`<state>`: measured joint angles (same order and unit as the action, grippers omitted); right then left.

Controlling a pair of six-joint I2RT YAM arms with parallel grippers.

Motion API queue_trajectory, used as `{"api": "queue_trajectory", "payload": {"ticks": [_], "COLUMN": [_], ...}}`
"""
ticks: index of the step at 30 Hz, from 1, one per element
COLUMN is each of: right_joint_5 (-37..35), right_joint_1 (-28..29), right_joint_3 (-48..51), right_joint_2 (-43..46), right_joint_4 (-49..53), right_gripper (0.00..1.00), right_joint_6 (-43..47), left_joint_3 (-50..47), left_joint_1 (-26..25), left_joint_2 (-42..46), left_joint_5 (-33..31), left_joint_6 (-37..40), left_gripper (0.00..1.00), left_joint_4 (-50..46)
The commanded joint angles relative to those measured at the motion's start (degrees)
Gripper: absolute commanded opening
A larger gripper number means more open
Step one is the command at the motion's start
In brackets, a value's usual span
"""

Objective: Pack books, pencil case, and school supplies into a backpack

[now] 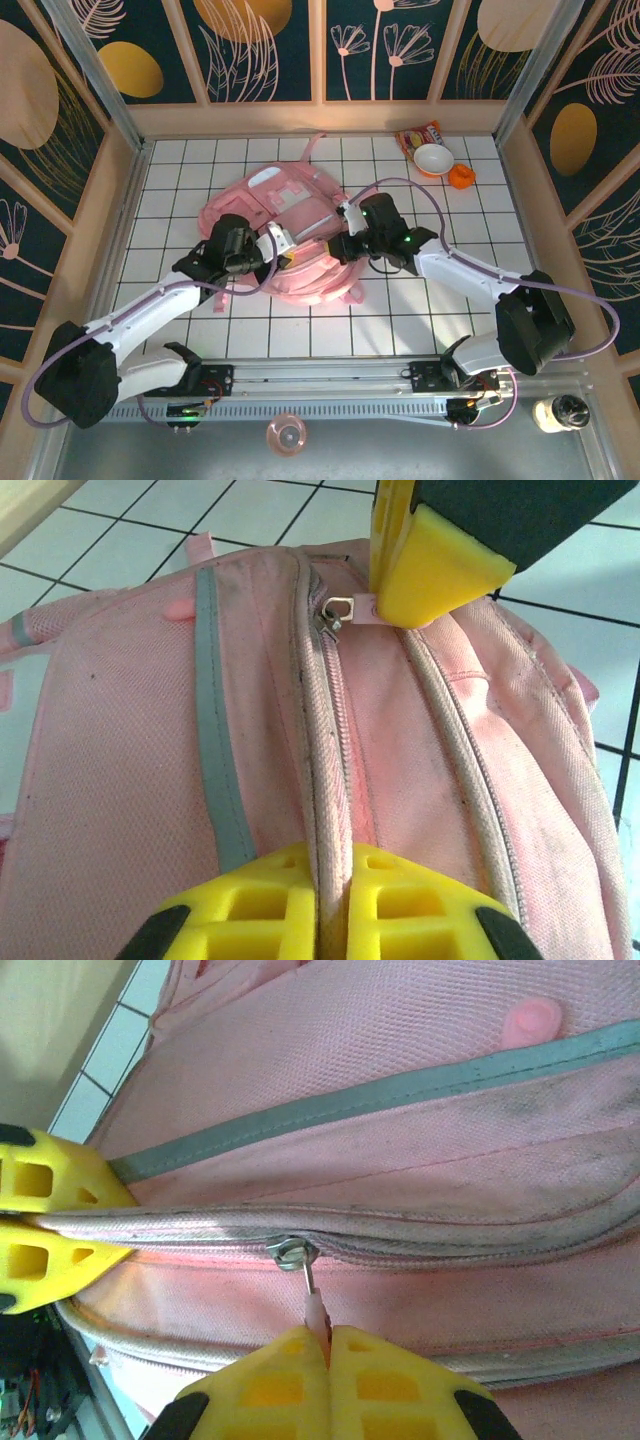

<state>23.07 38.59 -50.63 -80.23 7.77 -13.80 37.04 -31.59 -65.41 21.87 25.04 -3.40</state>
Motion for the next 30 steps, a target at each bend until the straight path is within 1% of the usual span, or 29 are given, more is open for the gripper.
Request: {"api": "queue_trajectory", "payload": {"ticks": [1, 2, 3, 4, 5, 7, 10, 15, 17, 18, 19, 20, 21, 22, 23, 25, 26, 30], "right_joint_5": [-4.4, -3.2, -1.7, -0.7, -0.1, 0.6, 0.8, -0.1, 0.0, 0.2, 0.4, 0.3, 0.0, -0.4, -0.8, -1.7, -1.8, -1.5], "right_joint_1": [-0.4, 0.2, 0.8, 1.2, 1.5, 1.7, 1.8, 1.7, 1.5, 1.3, 1.2, 1.1, 1.0, 0.9, 0.9, 0.9, 1.0, 1.6], "right_joint_3": [2.0, 2.1, 2.3, 2.4, 2.3, 2.3, 2.5, 2.0, 2.2, 2.3, 2.3, 2.3, 2.4, 2.6, 2.7, 2.6, 2.4, 0.6], "right_joint_2": [0.5, 0.6, 0.6, 0.7, 0.5, 0.2, -0.2, 0.1, 0.4, 0.5, 0.6, 0.5, 0.5, 0.5, 0.4, -0.2, -0.5, -2.5], "right_joint_4": [0.5, -0.4, -1.5, -2.3, -2.7, -2.8, -2.6, -1.7, -1.8, -2.0, -2.0, -1.9, -1.8, -1.7, -1.8, -2.1, -2.3, -3.1], "right_gripper": [0.00, 0.00, 0.00, 0.00, 0.00, 0.00, 0.00, 0.00, 0.00, 0.00, 0.00, 0.00, 0.00, 0.00, 0.00, 0.00, 0.00, 0.19], "right_joint_6": [-0.5, -0.8, -0.8, -1.1, -1.2, -1.2, -1.2, -1.0, -1.0, -1.0, -1.0, -1.0, -0.9, -0.9, -0.9, -0.8, -0.8, -0.2], "left_joint_3": [0.6, 1.5, 2.6, 3.5, 4.2, 5.5, 7.1, 9.6, 8.5, 7.8, 7.2, 7.0, 6.9, 6.7, 6.2, 4.6, 4.1, 3.6], "left_joint_1": [1.5, 1.6, 1.5, 1.1, 0.3, -2.3, -4.4, -5.5, -5.4, -5.4, -5.4, -5.4, -5.4, -5.4, -5.4, -5.4, -5.4, -5.5], "left_joint_2": [2.3, 2.0, 1.5, 0.9, 0.5, -1.0, -4.4, -11.6, -13.3, -14.0, -14.4, -14.7, -14.6, -14.0, -13.3, -11.5, -10.9, -9.3], "left_joint_5": [-0.6, 1.1, 3.2, 4.9, 5.4, 3.1, -0.1, -4.8, -7.6, -9.3, -10.8, -11.3, -10.3, -8.0, -5.5, -0.4, 1.2, 5.0], "left_joint_6": [1.2, 1.4, 0.9, 0.0, -0.2, 0.6, 1.2, 0.5, 0.5, 0.3, -0.7, -1.8, -2.4, -3.0, -3.8, -5.6, -6.2, -8.2], "left_gripper": [0.32, 0.48, 0.62, 0.70, 0.73, 0.76, 0.76, 0.70, 0.71, 0.68, 0.56, 0.40, 0.25, 0.17, 0.11, 0.04, 0.03, 0.02], "left_joint_4": [-3.1, -3.8, -3.9, -3.6, -3.3, -2.7, -1.2, 0.0, 2.8, 4.9, 6.8, 7.8, 8.5, 9.2, 10.1, 12.6, 13.2, 13.1]}}
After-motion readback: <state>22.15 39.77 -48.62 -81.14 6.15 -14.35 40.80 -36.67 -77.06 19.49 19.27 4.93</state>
